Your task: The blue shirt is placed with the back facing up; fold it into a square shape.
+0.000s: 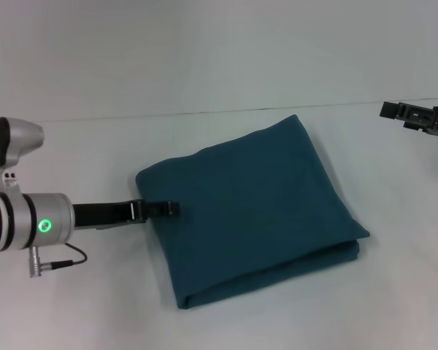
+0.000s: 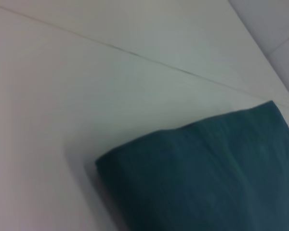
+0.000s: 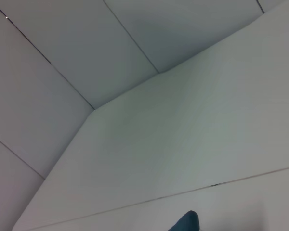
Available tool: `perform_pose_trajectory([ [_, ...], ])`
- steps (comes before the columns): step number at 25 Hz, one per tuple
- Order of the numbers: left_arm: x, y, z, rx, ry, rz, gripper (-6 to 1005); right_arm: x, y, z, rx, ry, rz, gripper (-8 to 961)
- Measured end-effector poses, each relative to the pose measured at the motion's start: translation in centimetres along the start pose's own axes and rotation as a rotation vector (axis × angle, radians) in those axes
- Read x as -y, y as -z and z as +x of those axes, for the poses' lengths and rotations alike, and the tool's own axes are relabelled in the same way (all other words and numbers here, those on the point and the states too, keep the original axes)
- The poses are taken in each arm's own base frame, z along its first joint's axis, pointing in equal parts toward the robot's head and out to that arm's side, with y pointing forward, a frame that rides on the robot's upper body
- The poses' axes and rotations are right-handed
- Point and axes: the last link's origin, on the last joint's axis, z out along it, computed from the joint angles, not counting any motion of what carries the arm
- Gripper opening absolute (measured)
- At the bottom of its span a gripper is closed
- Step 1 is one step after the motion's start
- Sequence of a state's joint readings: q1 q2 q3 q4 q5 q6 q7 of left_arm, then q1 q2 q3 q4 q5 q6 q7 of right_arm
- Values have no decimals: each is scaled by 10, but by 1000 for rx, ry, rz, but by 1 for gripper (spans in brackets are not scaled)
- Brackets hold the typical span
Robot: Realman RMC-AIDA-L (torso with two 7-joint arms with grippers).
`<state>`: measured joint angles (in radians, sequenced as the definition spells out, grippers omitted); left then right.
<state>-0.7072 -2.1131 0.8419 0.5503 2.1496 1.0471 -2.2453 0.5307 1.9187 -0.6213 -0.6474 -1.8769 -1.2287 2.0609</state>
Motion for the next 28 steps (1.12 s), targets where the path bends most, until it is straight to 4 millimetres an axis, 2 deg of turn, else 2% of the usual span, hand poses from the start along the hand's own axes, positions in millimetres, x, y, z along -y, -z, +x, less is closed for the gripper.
perform_pose_trajectory([
  [12,-13,-11,-2,48,-55,-17,865,0,-1,2,2,-7,1,920],
  [22,-16,-15,-3,52,-123,-15,858,1,-1,3,1,-4,4,920],
  [28,-16,-15,-2,46,-128,-11,649,2,-1,5,3,-5,8,917],
])
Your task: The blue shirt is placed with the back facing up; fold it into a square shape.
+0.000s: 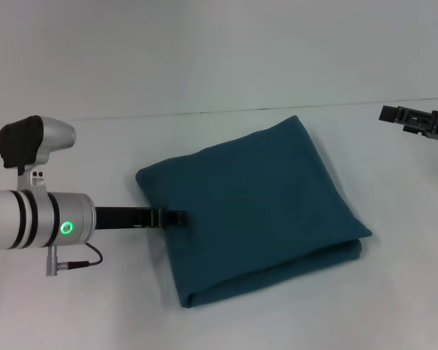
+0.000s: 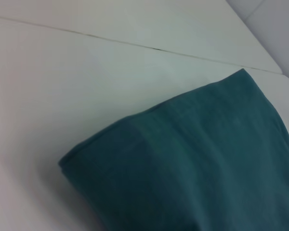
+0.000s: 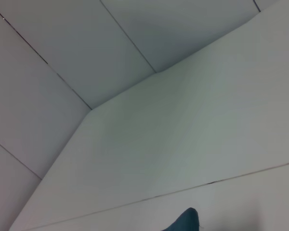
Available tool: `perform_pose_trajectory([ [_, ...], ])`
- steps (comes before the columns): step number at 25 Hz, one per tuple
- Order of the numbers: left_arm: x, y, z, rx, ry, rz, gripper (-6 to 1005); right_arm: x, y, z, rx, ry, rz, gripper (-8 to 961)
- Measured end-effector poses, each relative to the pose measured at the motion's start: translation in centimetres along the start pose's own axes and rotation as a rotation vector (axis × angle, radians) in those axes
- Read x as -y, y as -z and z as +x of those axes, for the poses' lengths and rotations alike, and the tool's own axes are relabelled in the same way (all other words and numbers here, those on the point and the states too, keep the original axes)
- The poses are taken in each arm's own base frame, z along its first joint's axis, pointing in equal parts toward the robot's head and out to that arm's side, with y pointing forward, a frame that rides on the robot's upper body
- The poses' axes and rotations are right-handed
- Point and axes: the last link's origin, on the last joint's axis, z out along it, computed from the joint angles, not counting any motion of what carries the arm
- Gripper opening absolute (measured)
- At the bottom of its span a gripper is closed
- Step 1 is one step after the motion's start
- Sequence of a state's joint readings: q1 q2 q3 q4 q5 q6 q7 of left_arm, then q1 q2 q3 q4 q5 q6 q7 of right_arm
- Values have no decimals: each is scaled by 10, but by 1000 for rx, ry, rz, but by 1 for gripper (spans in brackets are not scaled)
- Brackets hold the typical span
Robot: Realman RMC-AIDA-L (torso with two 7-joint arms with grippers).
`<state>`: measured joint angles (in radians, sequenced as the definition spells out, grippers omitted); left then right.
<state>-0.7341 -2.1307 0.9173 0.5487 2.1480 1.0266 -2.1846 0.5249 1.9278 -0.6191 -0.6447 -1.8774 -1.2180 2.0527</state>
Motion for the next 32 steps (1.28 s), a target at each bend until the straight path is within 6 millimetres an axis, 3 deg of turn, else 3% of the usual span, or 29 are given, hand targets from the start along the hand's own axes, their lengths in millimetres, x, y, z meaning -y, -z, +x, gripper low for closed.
perform_pose_trajectory([
  [3,1,0,1,-4,-2,8,417,0,0,0,1,-1,2,916],
  [8,2,-1,3,-15,-3,22,174,0,0,1,3,-2,2,915],
  [13,4,-1,5,-24,-7,35,48,-1,-3,4,2,-6,-3,916],
  [32,20,11,47,-78,-158,179,55,-8,-18,26,-9,-16,-15,915],
])
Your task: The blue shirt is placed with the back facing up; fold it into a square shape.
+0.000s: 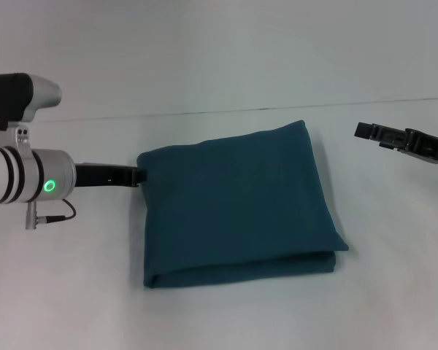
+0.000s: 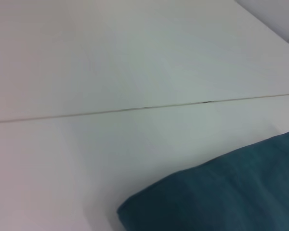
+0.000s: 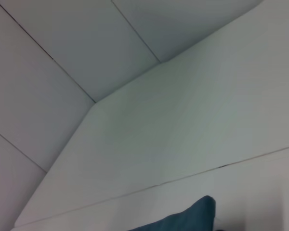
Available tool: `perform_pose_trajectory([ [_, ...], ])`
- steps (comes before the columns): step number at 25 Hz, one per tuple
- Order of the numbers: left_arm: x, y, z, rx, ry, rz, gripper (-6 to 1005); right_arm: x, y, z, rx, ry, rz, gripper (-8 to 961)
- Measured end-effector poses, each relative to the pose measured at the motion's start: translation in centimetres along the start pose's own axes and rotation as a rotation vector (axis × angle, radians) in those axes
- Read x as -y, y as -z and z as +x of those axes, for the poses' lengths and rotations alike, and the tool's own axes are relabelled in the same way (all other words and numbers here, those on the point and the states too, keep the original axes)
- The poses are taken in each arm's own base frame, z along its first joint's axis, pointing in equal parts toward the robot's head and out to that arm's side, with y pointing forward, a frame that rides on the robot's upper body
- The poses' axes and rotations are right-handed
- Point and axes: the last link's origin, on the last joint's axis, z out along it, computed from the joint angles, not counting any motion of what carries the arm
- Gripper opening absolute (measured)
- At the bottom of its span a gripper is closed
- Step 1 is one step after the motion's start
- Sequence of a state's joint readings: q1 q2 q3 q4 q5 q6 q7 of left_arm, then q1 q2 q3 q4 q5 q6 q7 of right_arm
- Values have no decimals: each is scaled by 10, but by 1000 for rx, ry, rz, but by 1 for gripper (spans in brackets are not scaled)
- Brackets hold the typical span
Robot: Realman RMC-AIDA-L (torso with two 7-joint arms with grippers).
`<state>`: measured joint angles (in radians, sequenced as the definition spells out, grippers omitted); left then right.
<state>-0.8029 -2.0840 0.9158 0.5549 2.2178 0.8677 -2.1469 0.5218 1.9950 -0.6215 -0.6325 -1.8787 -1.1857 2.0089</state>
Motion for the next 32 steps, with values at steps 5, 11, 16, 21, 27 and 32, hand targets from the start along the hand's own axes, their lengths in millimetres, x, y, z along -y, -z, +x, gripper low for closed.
perform_pose_trajectory([
  [5,0,0,1,5,4,1,69,-2,-2,0,-2,2,-6,916],
  [11,0,0,-1,8,50,-1,86,-2,-2,-6,1,10,-5,915],
  [16,-1,1,-3,11,59,-9,100,-2,-2,-8,2,19,-6,915],
  [21,-2,17,-10,-26,45,-44,285,-4,0,-7,9,78,-26,916],
  [27,-19,52,-23,-164,-27,-221,509,-16,9,6,24,204,-138,916],
  [32,-24,77,-39,-311,-47,-396,727,-33,12,27,41,360,-259,918],
])
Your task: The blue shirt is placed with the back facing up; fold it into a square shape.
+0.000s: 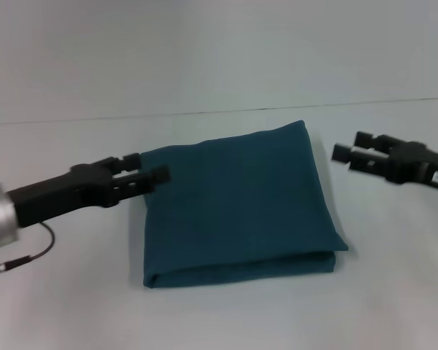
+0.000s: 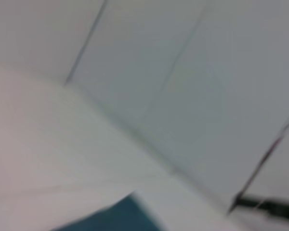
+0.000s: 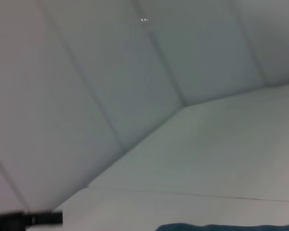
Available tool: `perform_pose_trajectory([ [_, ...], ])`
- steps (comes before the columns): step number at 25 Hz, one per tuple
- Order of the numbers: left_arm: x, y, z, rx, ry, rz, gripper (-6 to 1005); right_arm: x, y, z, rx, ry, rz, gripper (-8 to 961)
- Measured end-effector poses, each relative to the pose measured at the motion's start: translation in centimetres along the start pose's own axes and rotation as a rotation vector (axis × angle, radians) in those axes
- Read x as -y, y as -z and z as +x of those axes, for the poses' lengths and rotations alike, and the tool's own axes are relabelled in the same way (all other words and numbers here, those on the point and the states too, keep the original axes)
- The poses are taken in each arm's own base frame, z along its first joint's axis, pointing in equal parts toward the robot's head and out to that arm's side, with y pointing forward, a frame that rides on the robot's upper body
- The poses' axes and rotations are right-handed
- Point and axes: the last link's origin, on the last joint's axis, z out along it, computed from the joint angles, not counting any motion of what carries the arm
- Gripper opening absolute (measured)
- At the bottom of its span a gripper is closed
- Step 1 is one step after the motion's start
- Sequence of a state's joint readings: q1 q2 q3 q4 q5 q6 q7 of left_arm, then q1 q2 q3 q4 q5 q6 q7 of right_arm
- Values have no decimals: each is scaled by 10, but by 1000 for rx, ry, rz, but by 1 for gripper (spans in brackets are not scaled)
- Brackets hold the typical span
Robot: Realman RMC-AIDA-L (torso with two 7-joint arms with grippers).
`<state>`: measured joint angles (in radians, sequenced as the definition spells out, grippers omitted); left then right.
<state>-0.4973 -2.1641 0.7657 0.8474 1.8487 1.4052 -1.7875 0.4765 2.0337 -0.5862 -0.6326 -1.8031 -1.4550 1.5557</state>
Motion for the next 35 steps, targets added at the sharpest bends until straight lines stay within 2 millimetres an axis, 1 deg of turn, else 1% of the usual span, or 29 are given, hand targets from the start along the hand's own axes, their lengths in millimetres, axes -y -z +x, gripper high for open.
perform_pose_trajectory([
  [1,-5,17,-8,-96,-10,-65,773,-5,-2,3,0,28,-23,918],
  [3,-8,26,-15,-135,-21,-85,872,-14,-8,9,0,77,-62,920],
  [8,-13,38,-32,-169,-76,-94,868,-32,-31,18,-55,153,-161,922],
  [10,-20,42,-40,-164,-130,-129,867,-39,-41,19,-91,176,-206,922],
  [13,-28,47,-51,-134,-216,-177,864,-48,-53,18,-148,208,-271,921],
  [15,-30,49,-58,-99,-240,-184,863,-54,-59,20,-183,226,-312,921],
  [16,-30,49,-58,-99,-240,-184,862,-56,-60,20,-191,230,-322,920],
  [17,-29,51,-65,-46,-245,-186,861,-58,-61,21,-202,233,-335,919],
  [20,-27,53,-70,3,-250,-183,859,-61,-63,27,-233,226,-351,915],
  [24,-27,54,-69,25,-258,-189,859,-63,-61,38,-263,202,-361,915],
  [28,-27,53,-67,32,-264,-193,859,-64,-54,47,-270,171,-367,915],
  [35,-30,51,-64,46,-274,-225,860,-64,-43,54,-266,149,-368,914],
])
